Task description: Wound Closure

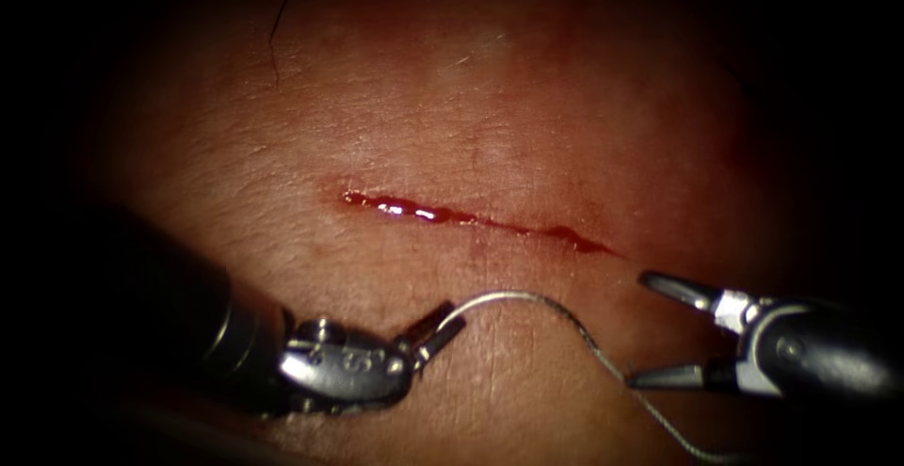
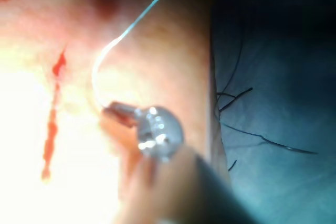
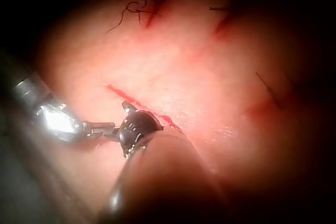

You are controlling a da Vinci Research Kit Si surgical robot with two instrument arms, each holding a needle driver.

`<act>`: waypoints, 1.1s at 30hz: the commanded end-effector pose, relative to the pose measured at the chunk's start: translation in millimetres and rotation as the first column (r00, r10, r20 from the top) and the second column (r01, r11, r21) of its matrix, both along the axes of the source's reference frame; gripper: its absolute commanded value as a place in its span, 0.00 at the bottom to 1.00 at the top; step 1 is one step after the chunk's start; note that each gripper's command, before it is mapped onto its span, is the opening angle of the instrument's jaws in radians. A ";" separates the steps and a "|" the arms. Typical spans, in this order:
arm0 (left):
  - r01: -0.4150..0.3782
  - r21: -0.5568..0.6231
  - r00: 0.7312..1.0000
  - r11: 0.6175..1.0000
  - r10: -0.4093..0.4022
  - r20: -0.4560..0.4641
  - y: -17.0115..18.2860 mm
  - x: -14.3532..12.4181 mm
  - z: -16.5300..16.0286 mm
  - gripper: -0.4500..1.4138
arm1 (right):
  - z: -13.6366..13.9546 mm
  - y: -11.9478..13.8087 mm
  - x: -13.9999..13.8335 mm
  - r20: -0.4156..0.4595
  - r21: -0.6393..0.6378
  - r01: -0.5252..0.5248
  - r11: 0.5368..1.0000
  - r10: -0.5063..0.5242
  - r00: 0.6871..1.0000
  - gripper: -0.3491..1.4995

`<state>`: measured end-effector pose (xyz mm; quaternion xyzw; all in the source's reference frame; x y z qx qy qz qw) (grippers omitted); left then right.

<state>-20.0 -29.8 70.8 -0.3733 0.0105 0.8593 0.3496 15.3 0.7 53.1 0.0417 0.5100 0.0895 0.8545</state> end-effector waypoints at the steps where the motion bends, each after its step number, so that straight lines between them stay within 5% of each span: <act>1: 0.010 0.006 1.000 1.000 -0.010 0.021 -0.1 0.2 0.0 0.00 | 0.9 -1.0 1.4 -0.006 0.021 0.013 1.000 -0.013 1.000 0.88; 15: 0.090 0.063 0.977 0.994 -0.100 0.190 2.7 3.1 -3.7 0.00 | 6.5 -4.4 3.6 0.066 0.113 0.034 0.993 -0.041 0.997 0.88; 26: 0.153 0.111 0.941 0.982 -0.179 0.287 3.8 4.3 -5.1 0.00 | 9.4 -4.5 3.2 0.080 0.144 0.017 0.989 -0.029 0.996 0.88; 33: 0.176 0.273 0.854 0.946 -0.285 0.435 1.6 3.5 -4.3 0.00 | 8.5 -1.8 3.2 -0.032 0.176 -0.114 0.978 0.122 0.992 0.85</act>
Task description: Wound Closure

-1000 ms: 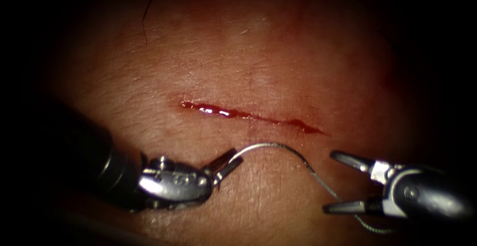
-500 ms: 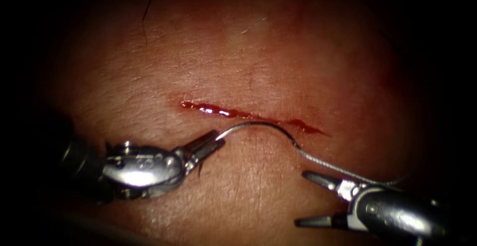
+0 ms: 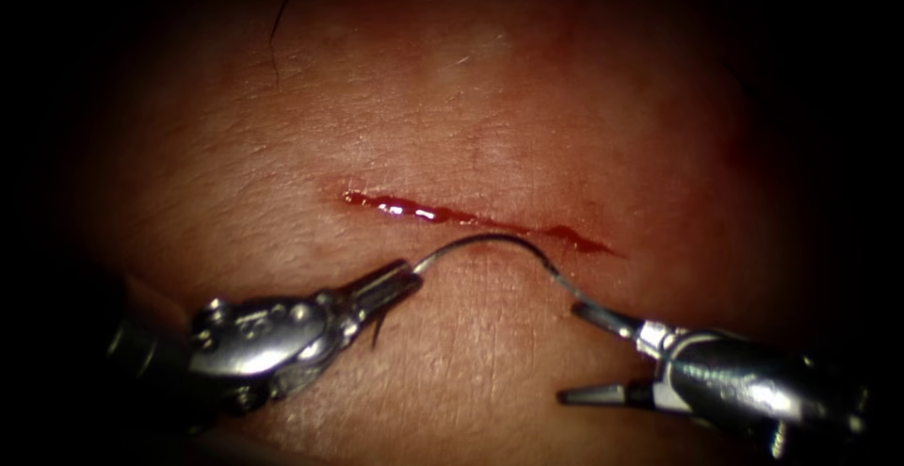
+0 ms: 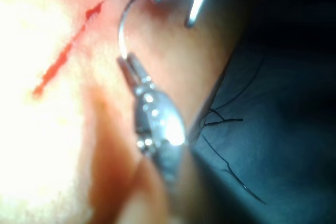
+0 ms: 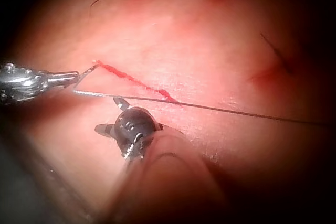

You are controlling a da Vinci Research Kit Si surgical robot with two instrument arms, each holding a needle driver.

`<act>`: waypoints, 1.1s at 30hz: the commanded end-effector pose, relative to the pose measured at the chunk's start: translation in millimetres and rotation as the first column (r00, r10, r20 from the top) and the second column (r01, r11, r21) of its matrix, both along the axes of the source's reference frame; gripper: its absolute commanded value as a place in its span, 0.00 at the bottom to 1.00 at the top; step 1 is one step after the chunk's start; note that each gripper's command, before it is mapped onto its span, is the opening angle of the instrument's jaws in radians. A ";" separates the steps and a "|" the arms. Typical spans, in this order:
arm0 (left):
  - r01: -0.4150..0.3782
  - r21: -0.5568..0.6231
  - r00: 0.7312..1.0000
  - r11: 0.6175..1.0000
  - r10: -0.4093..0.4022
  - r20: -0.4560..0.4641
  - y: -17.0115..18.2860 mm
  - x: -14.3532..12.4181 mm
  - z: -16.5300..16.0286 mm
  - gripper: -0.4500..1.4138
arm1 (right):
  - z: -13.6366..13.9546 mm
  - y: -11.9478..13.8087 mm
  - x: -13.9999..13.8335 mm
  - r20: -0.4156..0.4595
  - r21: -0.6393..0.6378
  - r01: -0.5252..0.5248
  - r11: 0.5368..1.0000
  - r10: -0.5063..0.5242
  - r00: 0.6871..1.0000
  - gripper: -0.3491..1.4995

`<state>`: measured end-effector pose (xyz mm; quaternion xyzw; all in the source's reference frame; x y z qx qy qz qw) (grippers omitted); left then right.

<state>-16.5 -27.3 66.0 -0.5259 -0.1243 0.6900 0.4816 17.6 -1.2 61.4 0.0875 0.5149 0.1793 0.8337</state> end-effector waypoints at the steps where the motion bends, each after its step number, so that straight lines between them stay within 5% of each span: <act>1: 0.008 0.011 1.000 1.000 -0.008 0.025 -1.1 -0.1 0.7 0.00 | 0.0 0.6 0.9 -0.035 0.008 -0.043 0.999 0.043 0.998 0.83; 3: 0.024 0.035 0.996 0.999 -0.027 0.083 -1.4 -0.6 1.1 0.00 | -0.7 2.0 1.3 -0.084 -0.014 -0.139 0.990 0.138 0.987 0.81; 12: 0.079 0.063 0.986 0.995 -0.087 0.142 -0.5 0.3 0.6 0.00 | -0.7 2.8 1.1 -0.098 -0.045 -0.231 0.972 0.226 0.969 0.79; 16: 0.135 0.101 0.941 0.986 -0.160 0.298 -0.7 0.4 0.6 0.00 | -1.3 2.8 1.2 -0.164 -0.045 -0.291 0.956 0.280 0.946 0.79; 33: 0.002 0.139 0.916 0.990 -0.057 0.397 -1.4 -1.6 1.3 0.00 | -4.1 3.3 1.6 -0.259 -0.029 -0.313 0.949 0.295 0.920 0.87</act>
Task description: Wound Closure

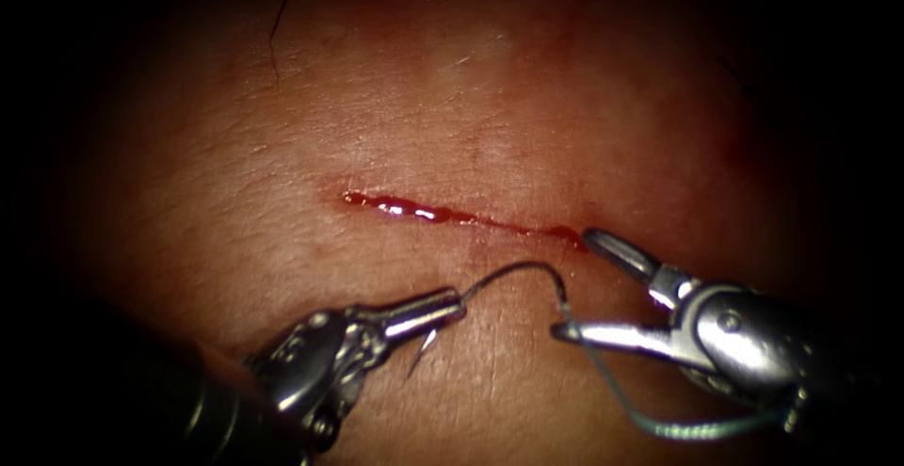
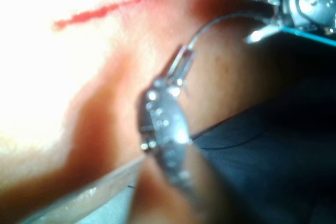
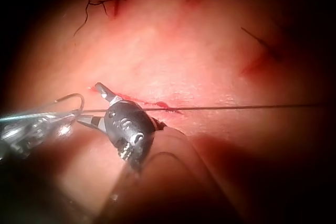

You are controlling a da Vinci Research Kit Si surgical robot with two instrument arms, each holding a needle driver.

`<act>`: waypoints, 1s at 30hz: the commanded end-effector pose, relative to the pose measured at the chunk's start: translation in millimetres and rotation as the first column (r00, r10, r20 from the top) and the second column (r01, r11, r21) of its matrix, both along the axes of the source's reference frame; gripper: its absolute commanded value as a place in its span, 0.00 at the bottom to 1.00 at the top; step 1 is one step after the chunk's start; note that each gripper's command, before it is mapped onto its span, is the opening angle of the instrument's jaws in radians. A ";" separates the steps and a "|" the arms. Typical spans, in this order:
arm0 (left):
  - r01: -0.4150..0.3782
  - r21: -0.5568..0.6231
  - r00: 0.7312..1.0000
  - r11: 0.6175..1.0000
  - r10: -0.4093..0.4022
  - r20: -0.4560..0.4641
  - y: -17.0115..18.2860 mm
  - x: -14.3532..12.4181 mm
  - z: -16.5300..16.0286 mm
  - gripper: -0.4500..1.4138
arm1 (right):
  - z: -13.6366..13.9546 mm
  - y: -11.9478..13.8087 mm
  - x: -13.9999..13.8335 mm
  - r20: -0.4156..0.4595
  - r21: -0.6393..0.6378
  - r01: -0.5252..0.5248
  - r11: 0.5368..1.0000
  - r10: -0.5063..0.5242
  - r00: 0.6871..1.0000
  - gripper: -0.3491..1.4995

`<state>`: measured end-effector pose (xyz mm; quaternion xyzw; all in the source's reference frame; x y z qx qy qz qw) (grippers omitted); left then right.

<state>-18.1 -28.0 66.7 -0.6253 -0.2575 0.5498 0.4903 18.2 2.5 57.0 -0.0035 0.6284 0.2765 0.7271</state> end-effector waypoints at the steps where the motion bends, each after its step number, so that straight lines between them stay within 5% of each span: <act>1: -0.007 0.008 1.000 1.000 0.007 0.004 -0.9 -0.3 0.5 0.00 | 0.3 -0.4 1.1 -0.006 0.002 0.006 1.000 -0.006 1.000 0.87; 11: -0.036 0.014 0.999 0.999 0.035 0.030 -1.9 -1.9 0.6 0.00 | 0.1 -0.5 1.3 -0.023 -0.007 -0.008 1.000 0.008 1.000 0.85; 20: -0.039 0.013 0.999 0.999 0.039 0.033 -2.2 -2.2 0.4 0.00 | 0.1 -0.8 1.3 -0.035 -0.010 -0.017 1.000 0.017 0.999 0.71; 21: -0.039 0.013 0.999 0.999 0.038 0.033 -2.2 -2.3 0.4 0.00 | 0.0 -0.9 1.4 -0.034 -0.010 -0.019 1.000 0.019 0.999 0.68; 22: -0.041 0.015 0.999 0.999 0.040 0.031 -2.4 -2.5 0.2 0.00 | 0.0 -1.1 1.5 -0.032 -0.016 -0.017 1.000 0.017 0.999 0.53; 23: -0.041 0.015 0.999 0.999 0.040 0.031 -2.4 -2.5 0.2 0.00 | 0.0 -1.1 1.5 -0.032 -0.016 -0.017 1.000 0.017 0.999 0.53; 26: -0.043 0.014 0.999 0.999 0.042 0.033 -2.6 -2.7 -0.1 0.00 | 0.1 -1.4 1.4 -0.030 -0.024 -0.013 1.000 0.012 0.999 0.00; 30: -0.043 0.015 0.999 0.999 0.043 0.033 -2.5 -2.7 0.0 0.00 | 0.1 -1.5 1.0 -0.018 -0.020 -0.015 1.000 0.014 1.000 0.00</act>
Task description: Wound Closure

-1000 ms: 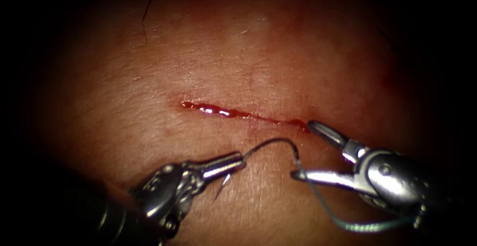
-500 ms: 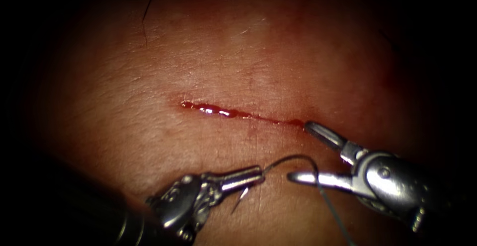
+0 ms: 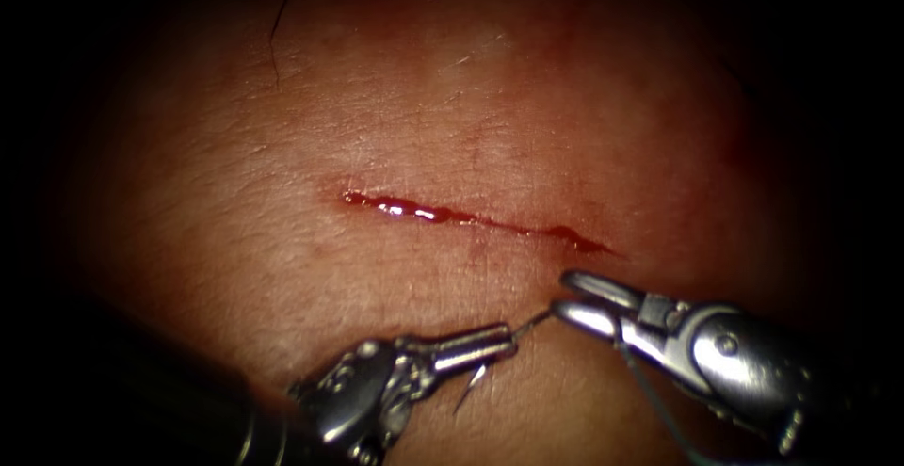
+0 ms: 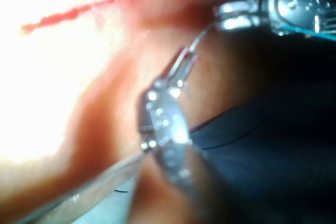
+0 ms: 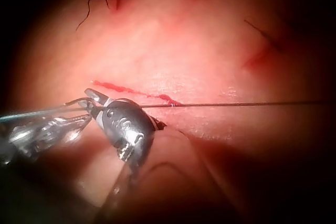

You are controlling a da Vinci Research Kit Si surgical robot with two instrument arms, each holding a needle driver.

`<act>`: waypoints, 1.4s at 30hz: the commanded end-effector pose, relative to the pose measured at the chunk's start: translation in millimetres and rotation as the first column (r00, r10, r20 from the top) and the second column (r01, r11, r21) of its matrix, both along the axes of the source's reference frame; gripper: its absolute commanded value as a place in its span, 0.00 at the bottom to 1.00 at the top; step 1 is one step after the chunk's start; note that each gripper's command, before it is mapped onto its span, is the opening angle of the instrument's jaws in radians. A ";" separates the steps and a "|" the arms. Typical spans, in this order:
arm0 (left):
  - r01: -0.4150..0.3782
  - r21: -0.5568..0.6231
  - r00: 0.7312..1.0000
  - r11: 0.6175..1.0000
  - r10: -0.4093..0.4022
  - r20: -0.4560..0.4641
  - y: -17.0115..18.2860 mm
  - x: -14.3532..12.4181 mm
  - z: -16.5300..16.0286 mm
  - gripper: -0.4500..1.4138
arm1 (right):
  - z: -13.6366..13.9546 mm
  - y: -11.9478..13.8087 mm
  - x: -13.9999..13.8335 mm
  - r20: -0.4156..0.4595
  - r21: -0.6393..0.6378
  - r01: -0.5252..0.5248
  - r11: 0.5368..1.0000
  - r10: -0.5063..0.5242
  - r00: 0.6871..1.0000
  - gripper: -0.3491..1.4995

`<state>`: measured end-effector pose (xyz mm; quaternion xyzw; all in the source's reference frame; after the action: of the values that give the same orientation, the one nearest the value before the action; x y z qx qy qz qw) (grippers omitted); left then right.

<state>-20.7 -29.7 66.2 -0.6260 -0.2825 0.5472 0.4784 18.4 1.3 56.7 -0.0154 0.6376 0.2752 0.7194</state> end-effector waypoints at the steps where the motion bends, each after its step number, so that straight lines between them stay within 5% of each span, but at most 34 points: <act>1: -0.002 0.002 1.000 1.000 0.002 -0.001 -0.6 0.0 0.6 0.00 | 0.4 -0.3 0.7 0.001 0.005 0.005 1.000 -0.005 1.000 0.00; 11: 0.003 -0.002 1.000 1.000 -0.003 0.003 0.1 0.1 0.6 0.00 | 0.1 -0.6 0.7 0.011 0.012 0.013 1.000 -0.014 1.000 0.00; 14: -0.001 -0.009 1.000 1.000 0.001 0.008 0.4 0.6 0.2 0.32 | 0.0 -0.6 0.8 0.021 0.020 0.031 0.999 -0.031 0.999 0.00; 19: -0.001 -0.025 1.000 1.000 0.002 0.004 1.5 1.6 -0.7 0.61 | -0.5 -0.5 0.6 0.021 0.030 0.054 0.998 -0.055 0.998 0.00; 20: 0.006 -0.037 1.000 0.999 -0.006 -0.018 2.1 2.0 -1.1 0.75 | -0.7 -0.4 0.5 0.018 0.034 0.065 0.997 -0.065 0.998 0.00; 22: 0.001 -0.063 0.998 0.998 -0.005 -0.058 2.5 2.4 -1.4 0.82 | -0.8 -0.3 0.2 0.025 0.037 0.085 0.996 -0.086 0.996 0.00; 42: -0.106 -0.150 0.988 0.983 0.088 -0.124 3.1 6.7 -2.4 0.81 | -0.4 1.3 -1.3 0.052 0.040 0.217 0.975 -0.219 0.974 0.00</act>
<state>-14.1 -25.8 63.2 -0.6155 -0.2353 0.6305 0.4101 16.0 2.9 55.8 0.0569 0.6039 0.1962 0.7705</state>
